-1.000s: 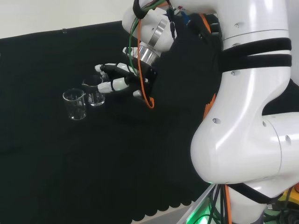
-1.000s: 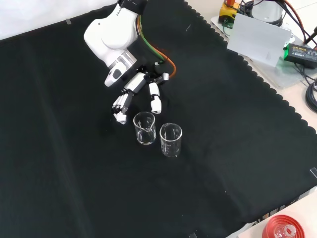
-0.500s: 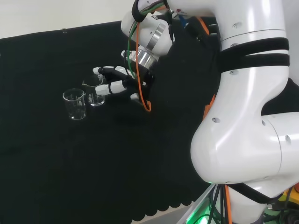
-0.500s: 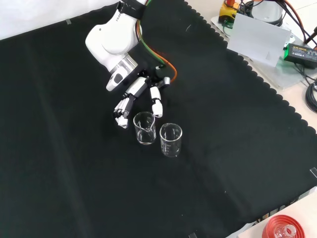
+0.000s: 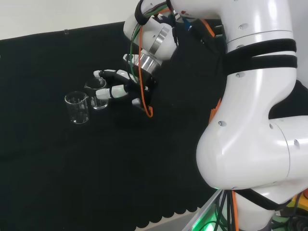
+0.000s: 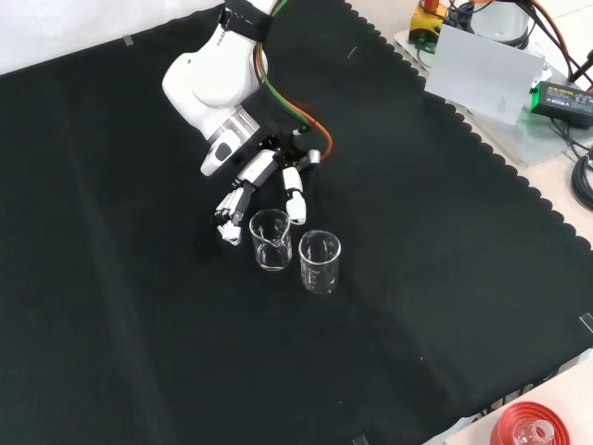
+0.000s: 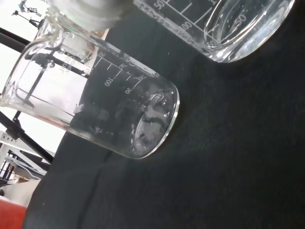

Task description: Pick up the beaker on the right.

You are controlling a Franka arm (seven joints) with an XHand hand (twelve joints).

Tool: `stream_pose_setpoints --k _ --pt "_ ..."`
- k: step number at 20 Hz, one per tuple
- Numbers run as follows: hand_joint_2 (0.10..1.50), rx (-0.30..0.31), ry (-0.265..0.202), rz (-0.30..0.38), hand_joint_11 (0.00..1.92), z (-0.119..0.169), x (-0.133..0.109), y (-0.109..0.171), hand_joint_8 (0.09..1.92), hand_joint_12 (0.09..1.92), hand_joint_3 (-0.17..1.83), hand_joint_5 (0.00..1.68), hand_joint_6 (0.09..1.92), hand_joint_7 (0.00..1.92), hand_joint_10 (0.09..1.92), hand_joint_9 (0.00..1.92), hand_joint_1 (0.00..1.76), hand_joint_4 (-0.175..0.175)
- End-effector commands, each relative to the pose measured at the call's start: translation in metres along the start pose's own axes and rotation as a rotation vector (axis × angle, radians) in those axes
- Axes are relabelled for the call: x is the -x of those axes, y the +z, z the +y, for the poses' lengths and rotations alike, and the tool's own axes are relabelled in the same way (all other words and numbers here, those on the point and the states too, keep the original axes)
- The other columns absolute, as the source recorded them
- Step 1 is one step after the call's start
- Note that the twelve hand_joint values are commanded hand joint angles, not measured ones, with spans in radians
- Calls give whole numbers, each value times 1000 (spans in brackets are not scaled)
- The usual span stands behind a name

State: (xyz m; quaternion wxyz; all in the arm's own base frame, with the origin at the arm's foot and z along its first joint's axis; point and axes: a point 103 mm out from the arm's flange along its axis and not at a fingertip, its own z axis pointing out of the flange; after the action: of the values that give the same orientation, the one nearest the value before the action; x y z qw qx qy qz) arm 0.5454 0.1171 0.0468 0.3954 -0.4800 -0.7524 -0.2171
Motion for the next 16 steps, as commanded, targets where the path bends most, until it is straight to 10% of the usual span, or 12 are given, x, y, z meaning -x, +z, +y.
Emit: stream_pose_setpoints --k 1,16 --pt "855 5 -14 -6 0 2 -1 3 717 1168 -175 298 87 209 740 269 896 -128" --pt "865 -4 -29 7 0 11 -4 15 718 1168 -175 289 87 213 740 266 916 -122"
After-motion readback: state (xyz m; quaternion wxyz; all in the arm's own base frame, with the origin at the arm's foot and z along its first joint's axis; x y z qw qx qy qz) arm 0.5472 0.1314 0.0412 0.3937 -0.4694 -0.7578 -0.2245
